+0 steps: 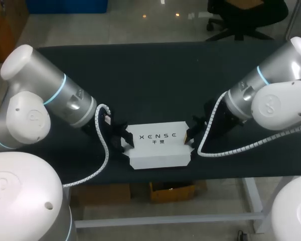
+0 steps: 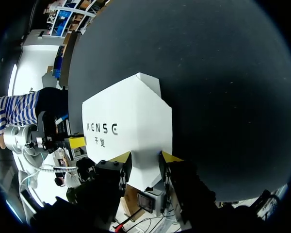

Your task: Assemble the packaging by folding the flat box into shape, placing the metal phone stand inside, and closing the box properly

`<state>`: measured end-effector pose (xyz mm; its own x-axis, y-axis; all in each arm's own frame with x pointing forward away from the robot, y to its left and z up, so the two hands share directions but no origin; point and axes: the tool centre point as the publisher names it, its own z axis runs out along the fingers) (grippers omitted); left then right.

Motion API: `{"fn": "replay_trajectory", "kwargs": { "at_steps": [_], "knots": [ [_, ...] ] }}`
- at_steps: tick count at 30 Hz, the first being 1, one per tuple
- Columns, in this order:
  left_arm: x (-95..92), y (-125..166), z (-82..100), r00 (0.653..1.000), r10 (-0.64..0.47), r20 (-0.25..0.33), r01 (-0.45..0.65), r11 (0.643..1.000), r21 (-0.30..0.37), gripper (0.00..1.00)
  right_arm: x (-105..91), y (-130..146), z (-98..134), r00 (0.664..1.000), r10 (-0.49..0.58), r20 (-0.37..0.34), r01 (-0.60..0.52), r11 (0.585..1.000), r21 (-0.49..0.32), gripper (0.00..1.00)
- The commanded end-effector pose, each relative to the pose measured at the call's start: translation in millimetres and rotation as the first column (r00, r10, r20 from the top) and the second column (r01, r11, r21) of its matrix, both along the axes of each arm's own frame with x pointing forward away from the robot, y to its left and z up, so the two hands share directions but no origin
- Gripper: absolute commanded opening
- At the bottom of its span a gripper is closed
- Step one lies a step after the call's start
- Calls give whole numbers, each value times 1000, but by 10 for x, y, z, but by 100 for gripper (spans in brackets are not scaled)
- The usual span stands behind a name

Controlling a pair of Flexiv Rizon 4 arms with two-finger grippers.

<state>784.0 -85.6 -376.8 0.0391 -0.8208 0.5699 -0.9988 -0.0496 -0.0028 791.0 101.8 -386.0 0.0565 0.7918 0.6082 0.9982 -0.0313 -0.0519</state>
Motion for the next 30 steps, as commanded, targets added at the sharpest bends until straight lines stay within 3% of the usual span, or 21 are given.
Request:
{"fn": "replay_trajectory", "kwargs": {
  "at_steps": [1, 30],
  "knots": [
    [23, -8, -69, 1000, -6, 1, 6, 1000, -14, 48, 34, 21, -51, 1000, 9, -7, -8, 1000, 28, 35],
    [24, -57, -122, 999, -36, 17, 38, 995, -96, 48, 40, 89, -78, 1000, -4, 27, 0, 992, 125, 35]
  ]
}}
